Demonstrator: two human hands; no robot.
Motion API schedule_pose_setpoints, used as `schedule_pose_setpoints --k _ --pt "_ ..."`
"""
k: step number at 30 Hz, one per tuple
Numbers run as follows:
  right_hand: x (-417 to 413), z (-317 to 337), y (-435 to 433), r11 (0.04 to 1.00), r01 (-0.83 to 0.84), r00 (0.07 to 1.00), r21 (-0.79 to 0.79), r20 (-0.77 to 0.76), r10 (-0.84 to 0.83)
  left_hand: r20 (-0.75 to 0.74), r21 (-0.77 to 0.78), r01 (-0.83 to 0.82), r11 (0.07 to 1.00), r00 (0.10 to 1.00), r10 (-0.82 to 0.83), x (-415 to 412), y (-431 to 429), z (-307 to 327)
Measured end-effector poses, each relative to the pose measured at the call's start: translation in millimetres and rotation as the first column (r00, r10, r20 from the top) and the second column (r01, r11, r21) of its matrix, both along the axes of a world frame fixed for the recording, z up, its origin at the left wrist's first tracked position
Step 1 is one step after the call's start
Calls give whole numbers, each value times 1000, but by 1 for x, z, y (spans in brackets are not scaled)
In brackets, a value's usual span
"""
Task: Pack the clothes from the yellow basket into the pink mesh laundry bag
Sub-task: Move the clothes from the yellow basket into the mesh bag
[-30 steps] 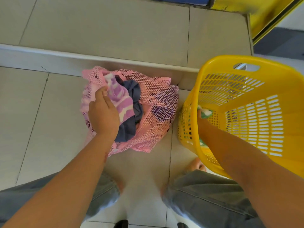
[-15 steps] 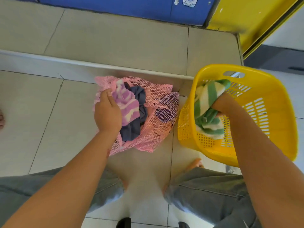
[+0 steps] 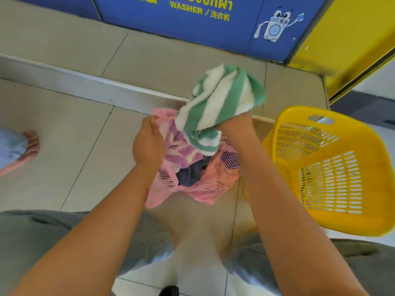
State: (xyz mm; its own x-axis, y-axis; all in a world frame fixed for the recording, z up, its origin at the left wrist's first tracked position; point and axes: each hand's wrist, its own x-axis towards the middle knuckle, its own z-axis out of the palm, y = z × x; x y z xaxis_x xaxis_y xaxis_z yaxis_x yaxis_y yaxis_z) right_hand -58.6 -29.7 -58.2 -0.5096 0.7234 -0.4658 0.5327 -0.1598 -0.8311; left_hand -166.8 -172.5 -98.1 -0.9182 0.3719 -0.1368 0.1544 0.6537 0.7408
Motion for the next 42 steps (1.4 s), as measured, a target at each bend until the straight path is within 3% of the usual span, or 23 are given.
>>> schedule_pose_setpoints --k 2,4,7,10,13,16,18,19,21,22,23,25,27,29,32,35,37,40,42 --pt "-17 -18 -17 1000 4 998 -23 67 -3 15 56 -4 998 1000 3 -5 0 -2" --pt "-32 -49 -42 973 -197 967 116 188 174 42 113 -18 993 999 13 -6 1 -4" --pt "-43 -92 -62 761 -607 752 228 474 458 67 163 -23 986 998 13 -9 2 -6" --pt "-39 -117 -63 629 -730 626 267 632 457 54 156 13 988 998 -21 -5 7 -5" --pt "-50 -128 -63 477 -857 425 195 790 441 22 79 133 988 991 -136 13 12 -9" --pt "-66 -118 -57 443 -885 341 143 846 410 6 14 211 977 978 -211 23 7 -18" --pt "-64 -113 -57 504 -849 422 160 779 464 37 10 208 978 977 -208 16 4 -23" --pt "-58 -114 -56 604 -780 534 165 680 503 67 19 208 978 976 -209 13 3 -25" --pt "-39 -112 -55 848 -518 820 107 343 458 113 75 209 975 970 -216 8 3 -27" --pt "-30 -112 -54 896 -419 905 150 156 397 119 100 207 973 969 -218 8 4 -28" --pt "-21 -113 -53 890 -364 929 275 47 366 117 113 206 972 969 -219 9 5 -28" --pt "-3 -116 -52 795 -289 945 533 25 326 112 119 189 975 973 -202 7 6 -30" --pt "7 -113 -53 714 -130 983 688 -4 183 126 122 162 979 976 -177 3 8 -29" --pt "7 -102 -59 631 -65 990 773 -29 138 133 118 156 981 976 -172 0 7 -27" --pt "-10 -100 -68 484 -355 923 800 219 315 129 151 135 979 979 -155 -4 6 -22" --pt "-24 -115 -75 425 -737 675 525 541 502 106 197 90 976 988 -112 -9 6 -16" --pt "-31 -129 -78 362 -836 549 413 635 543 98 169 117 979 986 -135 -8 5 -15" --pt "-45 -136 -75 356 -865 501 354 657 564 110 63 196 979 973 -202 -1 2 -24" --pt "-47 -137 -71 378 -831 555 407 576 600 164 56 188 981 967 -195 -2 0 -31"
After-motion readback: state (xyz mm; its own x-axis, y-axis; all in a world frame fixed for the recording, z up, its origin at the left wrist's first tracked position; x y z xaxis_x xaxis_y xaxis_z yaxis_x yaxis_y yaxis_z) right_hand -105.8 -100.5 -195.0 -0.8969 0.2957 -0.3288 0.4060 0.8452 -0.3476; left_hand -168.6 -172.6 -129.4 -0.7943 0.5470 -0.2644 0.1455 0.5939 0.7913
